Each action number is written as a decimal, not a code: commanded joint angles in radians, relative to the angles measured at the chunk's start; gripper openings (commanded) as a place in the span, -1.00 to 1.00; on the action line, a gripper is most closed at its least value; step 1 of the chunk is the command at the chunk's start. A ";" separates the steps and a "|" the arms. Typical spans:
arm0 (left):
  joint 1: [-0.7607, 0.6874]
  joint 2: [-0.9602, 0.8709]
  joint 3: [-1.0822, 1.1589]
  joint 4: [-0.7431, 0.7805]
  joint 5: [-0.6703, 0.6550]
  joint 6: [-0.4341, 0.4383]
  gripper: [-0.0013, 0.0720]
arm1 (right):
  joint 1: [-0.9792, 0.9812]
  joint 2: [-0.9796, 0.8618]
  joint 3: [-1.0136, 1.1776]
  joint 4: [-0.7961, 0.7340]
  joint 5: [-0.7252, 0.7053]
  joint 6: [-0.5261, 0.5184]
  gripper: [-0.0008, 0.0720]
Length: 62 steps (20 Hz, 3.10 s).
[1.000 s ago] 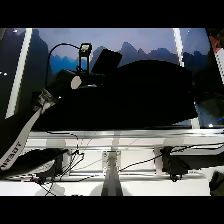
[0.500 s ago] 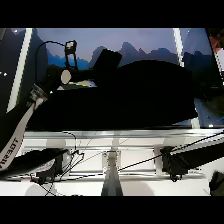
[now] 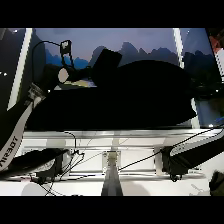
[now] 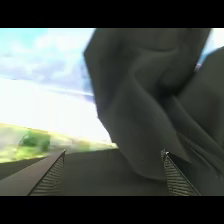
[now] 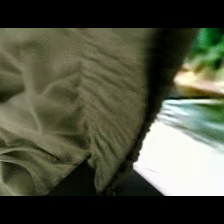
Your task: Fold the clothes and pants, and hang the long-sleeved shirts on hangers.
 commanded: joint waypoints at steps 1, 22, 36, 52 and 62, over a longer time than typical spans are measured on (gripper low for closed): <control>0.044 -0.029 0.000 0.011 0.003 -0.036 0.93 | 0.035 0.015 0.003 0.017 0.008 -0.039 -0.91; 0.021 -0.552 0.319 -0.550 0.149 0.351 -0.06 | -0.110 0.247 0.002 -0.323 -0.022 0.055 -0.91; 0.097 -0.122 0.337 -0.068 0.258 0.478 -0.94 | -0.110 0.291 0.003 -0.219 -0.074 0.054 -0.91; 0.214 -0.120 0.336 0.083 -0.298 0.360 0.92 | -0.110 0.306 0.002 -0.195 -0.080 0.054 -0.91; 0.417 -0.357 0.258 -0.259 -0.408 0.497 0.65 | -0.110 0.306 0.002 -0.196 -0.081 0.054 -0.91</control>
